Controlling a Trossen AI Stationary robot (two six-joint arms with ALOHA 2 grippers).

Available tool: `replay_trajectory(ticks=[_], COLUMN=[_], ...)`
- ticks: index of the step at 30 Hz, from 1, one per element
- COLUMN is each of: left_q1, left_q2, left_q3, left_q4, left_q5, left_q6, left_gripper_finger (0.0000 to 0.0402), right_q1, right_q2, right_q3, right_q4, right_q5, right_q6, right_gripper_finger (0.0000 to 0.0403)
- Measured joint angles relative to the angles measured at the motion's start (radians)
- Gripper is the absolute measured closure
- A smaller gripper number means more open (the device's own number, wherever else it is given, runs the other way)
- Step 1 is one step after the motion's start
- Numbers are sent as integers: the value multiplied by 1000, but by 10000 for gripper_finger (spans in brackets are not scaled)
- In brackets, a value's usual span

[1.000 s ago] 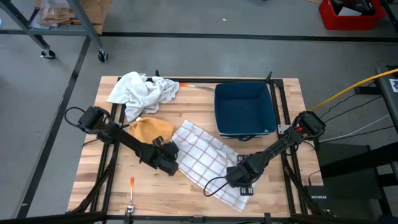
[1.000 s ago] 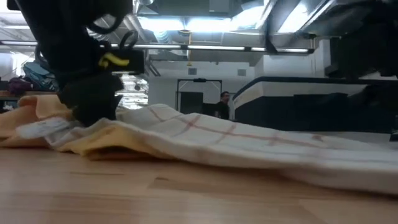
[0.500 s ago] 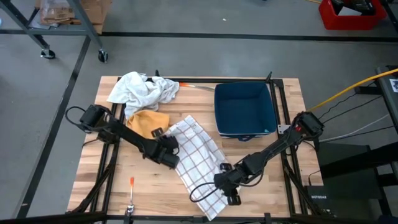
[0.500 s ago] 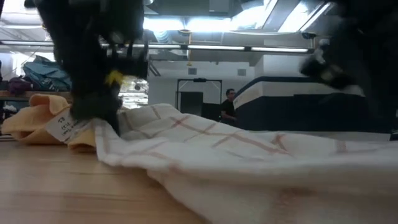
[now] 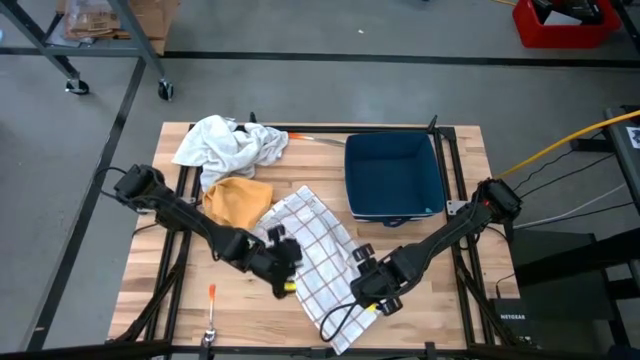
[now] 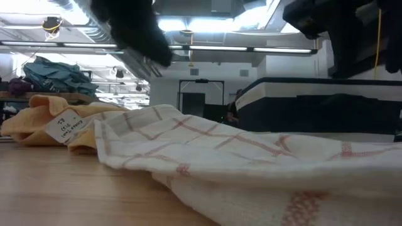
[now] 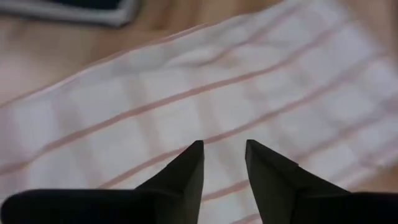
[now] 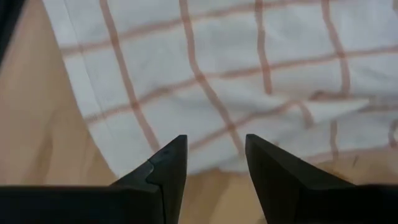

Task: Fold towel
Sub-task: Fold the white-and-brown checkered towel

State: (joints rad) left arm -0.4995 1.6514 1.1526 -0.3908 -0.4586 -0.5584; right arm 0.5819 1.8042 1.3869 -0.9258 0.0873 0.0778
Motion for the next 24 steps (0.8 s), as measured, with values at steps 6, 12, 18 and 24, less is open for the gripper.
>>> replay_trajectory(ticks=[6, 12, 18, 24], left_q1=[-51, -74, -92, -108], left_q2=[30, 101, 182, 243], left_q3=[0, 0, 0, 0], left_q4=[167, 249, 340, 413], left_q5=[40, 47, 58, 98], left_q6=[129, 272, 391, 465], left_gripper_finger=[254, 224, 218, 218], right_q1=[0, 0, 0, 1], right_q2=[0, 0, 0, 0], right_q3=[-27, -74, -125, -155], right_q4=[-128, -96, -30, -10], right_q5=[0, 0, -45, -80], right_q6=[-55, -144, -286, -336], right_gripper_finger=[236, 236, 236, 236])
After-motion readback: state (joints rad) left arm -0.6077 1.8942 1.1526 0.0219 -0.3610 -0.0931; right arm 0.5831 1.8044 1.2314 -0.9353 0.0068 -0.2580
